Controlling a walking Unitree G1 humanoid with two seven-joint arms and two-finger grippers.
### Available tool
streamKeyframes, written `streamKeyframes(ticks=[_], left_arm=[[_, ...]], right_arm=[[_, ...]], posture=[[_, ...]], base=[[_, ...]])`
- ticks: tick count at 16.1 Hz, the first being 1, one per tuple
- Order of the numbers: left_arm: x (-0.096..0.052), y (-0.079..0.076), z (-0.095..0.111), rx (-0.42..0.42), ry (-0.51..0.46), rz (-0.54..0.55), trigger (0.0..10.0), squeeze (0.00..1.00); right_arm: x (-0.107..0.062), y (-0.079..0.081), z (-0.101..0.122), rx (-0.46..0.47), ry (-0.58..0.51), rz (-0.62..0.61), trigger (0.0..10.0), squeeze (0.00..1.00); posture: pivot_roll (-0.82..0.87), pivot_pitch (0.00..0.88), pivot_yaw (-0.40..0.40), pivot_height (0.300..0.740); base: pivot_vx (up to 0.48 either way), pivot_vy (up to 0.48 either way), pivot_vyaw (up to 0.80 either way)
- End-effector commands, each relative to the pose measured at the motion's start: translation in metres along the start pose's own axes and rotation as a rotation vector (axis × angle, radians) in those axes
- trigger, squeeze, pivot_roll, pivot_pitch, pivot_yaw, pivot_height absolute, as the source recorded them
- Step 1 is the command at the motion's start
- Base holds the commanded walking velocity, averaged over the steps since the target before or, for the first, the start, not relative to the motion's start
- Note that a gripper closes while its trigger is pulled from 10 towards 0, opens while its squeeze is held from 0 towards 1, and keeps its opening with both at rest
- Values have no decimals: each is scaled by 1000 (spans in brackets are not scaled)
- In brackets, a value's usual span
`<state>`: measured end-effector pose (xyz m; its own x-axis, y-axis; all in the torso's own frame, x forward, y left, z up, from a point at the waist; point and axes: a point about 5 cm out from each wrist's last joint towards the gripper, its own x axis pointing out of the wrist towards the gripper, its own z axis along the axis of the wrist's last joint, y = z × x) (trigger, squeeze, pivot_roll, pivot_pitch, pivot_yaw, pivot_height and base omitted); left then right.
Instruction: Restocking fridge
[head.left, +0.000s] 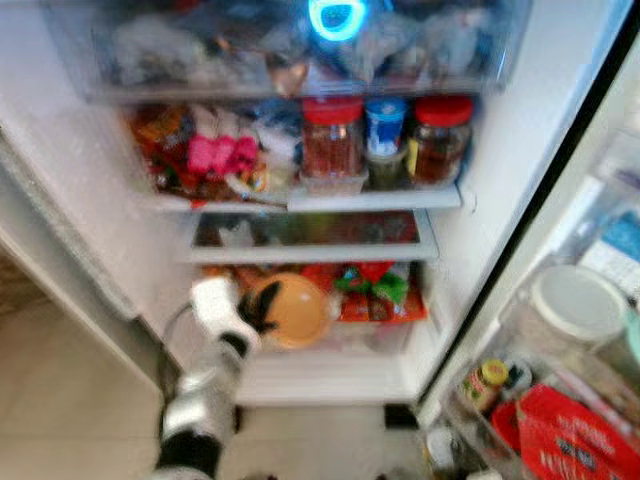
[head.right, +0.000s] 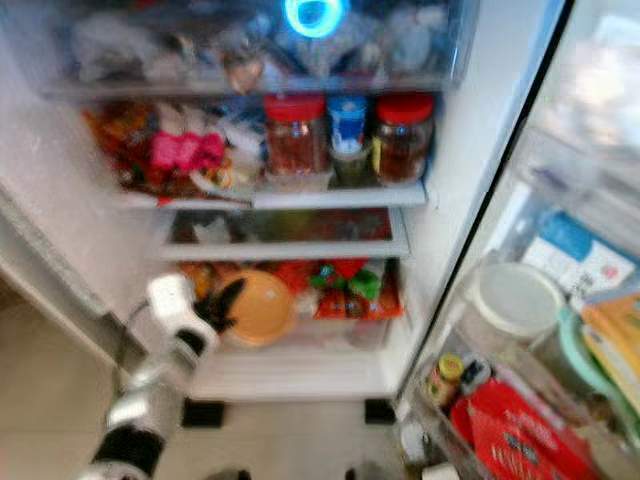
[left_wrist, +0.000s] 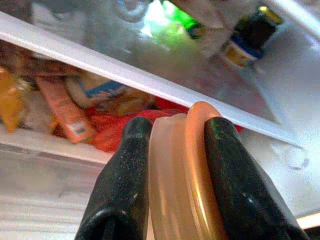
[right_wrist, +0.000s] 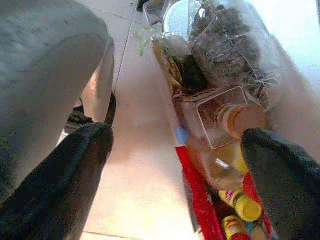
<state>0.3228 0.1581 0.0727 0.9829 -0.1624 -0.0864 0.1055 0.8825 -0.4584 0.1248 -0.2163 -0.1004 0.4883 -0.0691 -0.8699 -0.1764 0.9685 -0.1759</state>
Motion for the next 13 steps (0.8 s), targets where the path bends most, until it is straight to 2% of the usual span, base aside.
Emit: streamKeyframes(ticks=[1, 7, 10, 13], left_arm=[[2, -7, -3, -30, 7, -22, 10000, 0], [3, -6, -4, -91, 25, -41, 10000, 0], [2, -10, -8, -171, 57, -93, 10000, 0], [2, -8, -7, -228, 47, -97, 10000, 0]], right_arm=[[1, 18, -1, -24, 8, 68, 10000, 0], [0, 18, -2, -15, 11, 68, 10000, 0], [0, 19, -3, -17, 13, 70, 10000, 0], [0, 21, -2, -18, 14, 73, 10000, 0]], posture=[[-105, 81, 61, 657], [-108, 82, 62, 657], [-108, 82, 63, 657], [-107, 84, 62, 657]], base=[[251, 0, 0], [249, 0, 0], [254, 0, 0], [259, 0, 0]])
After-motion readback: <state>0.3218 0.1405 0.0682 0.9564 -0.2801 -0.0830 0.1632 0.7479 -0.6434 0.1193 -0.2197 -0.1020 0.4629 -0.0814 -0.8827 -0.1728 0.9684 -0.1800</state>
